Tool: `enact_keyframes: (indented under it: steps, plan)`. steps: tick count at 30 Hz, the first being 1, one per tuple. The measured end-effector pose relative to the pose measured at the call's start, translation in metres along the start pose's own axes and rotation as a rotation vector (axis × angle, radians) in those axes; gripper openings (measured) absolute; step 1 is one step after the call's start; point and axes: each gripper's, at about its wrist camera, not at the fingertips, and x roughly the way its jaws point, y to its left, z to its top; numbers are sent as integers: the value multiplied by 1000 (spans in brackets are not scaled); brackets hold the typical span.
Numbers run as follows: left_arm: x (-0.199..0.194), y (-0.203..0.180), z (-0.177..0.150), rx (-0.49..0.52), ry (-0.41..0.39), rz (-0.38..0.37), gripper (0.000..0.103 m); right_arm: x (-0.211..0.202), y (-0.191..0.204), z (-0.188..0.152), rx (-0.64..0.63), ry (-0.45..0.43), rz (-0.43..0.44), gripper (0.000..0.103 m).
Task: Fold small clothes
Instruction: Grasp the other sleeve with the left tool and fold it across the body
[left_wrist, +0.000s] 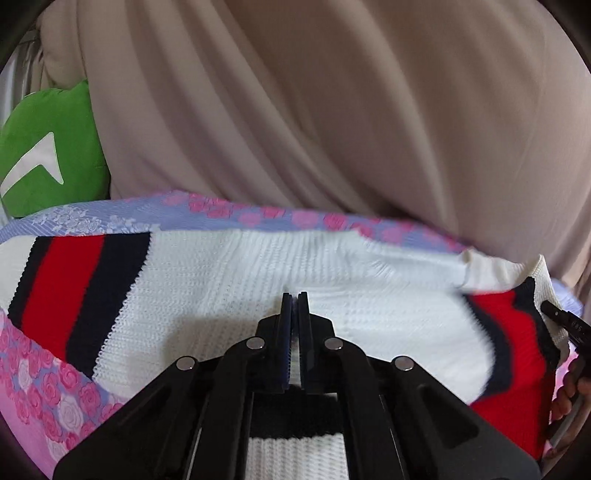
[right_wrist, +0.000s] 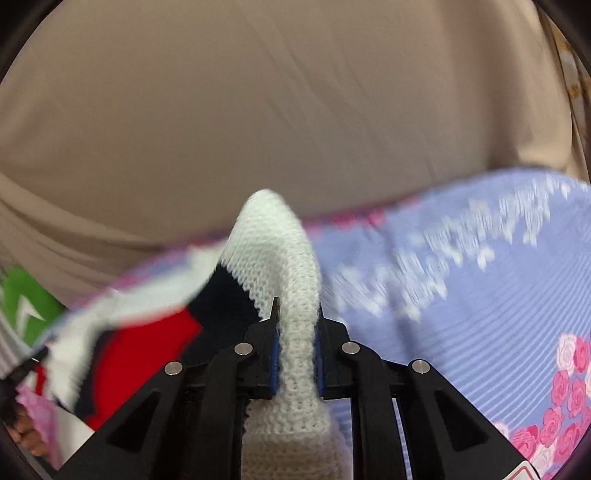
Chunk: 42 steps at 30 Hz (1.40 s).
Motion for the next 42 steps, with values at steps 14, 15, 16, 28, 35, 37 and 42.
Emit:
enact_keyframes:
  steps: [14,15,16,28,35,37,42]
  plan:
    - [6,18,-26,-76,93,-79,58,-63,-6,-38,-121,23,55,25]
    - [10,16,-27,-77,104,-81,58,-65,-4,-44,-136,29,53,26]
    - [12,16,-29,-78,115,-89,58,-64,-2,-47,-159,32,41,26]
    - [24,-6,-35,28,101,-24,29,-80,-1,-52,-171,-15,30,7]
    - [19,0,-36,5,94,-38,32,-43,-3,-56,-171,80,-35,0]
    - [11,8,-37,-30,77,-39,39,-52,2,-56,-176,72,-71,0]
    - [-42,71,-41,-171,6,-73,59,-91,28,-81,-268,69,-74,3]
